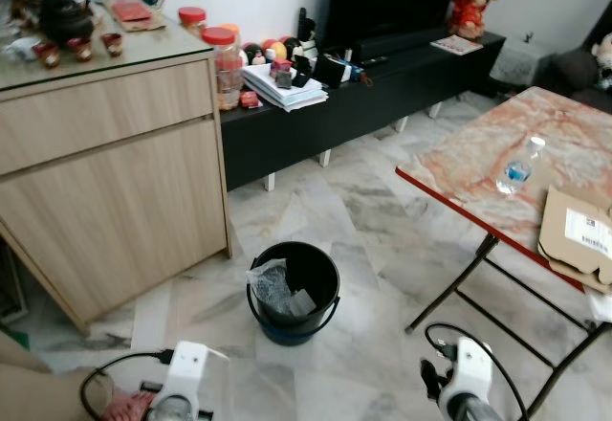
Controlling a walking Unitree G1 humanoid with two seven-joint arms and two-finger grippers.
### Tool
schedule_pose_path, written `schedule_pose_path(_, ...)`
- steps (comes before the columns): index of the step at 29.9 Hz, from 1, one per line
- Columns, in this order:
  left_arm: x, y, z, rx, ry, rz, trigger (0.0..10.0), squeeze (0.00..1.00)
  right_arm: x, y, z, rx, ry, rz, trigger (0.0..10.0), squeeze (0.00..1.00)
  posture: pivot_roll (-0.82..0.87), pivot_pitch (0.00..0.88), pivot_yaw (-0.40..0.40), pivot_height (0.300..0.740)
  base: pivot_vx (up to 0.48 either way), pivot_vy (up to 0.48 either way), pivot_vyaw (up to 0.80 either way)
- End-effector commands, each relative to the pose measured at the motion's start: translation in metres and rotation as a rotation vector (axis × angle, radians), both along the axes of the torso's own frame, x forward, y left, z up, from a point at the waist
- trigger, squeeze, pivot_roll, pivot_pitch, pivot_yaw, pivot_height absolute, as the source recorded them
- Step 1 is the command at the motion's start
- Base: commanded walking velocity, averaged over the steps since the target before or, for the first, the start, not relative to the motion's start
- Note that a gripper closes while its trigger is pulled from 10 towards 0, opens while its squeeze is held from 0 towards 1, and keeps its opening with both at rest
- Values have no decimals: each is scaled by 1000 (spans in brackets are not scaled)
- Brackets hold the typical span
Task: Picking trash to rubbish bin
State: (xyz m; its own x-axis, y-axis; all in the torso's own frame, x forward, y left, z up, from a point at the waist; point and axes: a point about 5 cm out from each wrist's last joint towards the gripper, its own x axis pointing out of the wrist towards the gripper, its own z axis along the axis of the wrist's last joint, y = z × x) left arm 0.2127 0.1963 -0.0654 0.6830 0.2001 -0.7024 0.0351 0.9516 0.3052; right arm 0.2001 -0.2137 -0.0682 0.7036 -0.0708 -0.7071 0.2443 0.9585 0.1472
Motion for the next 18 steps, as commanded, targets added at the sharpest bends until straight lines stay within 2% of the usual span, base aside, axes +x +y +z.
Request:
schedule_pose_path(1,3,-14,0,-29,-4,-19,10000,0,-4,-12,1,-23,6,-22,10000,0,84,0,-100,740,375,0,0)
schedule_pose_path(3,3,-14,0,-29,-4,-20,10000,0,-3,-12,1,-27,5,-17,10000,0,84,0,-100,740,371,0,0)
schedule_pose_path(9,3,-13,0,-26,-5,-22,10000,0,-4,-12,1,-21,1,-28,10000,0,85,0,-99,740,371,0,704)
schedule_pose_path(18,3,-14,0,-29,-5,-20,10000,0,-2,-15,2,-16,-10,-46,10000,0,85,0,-103,740,370,0,0)
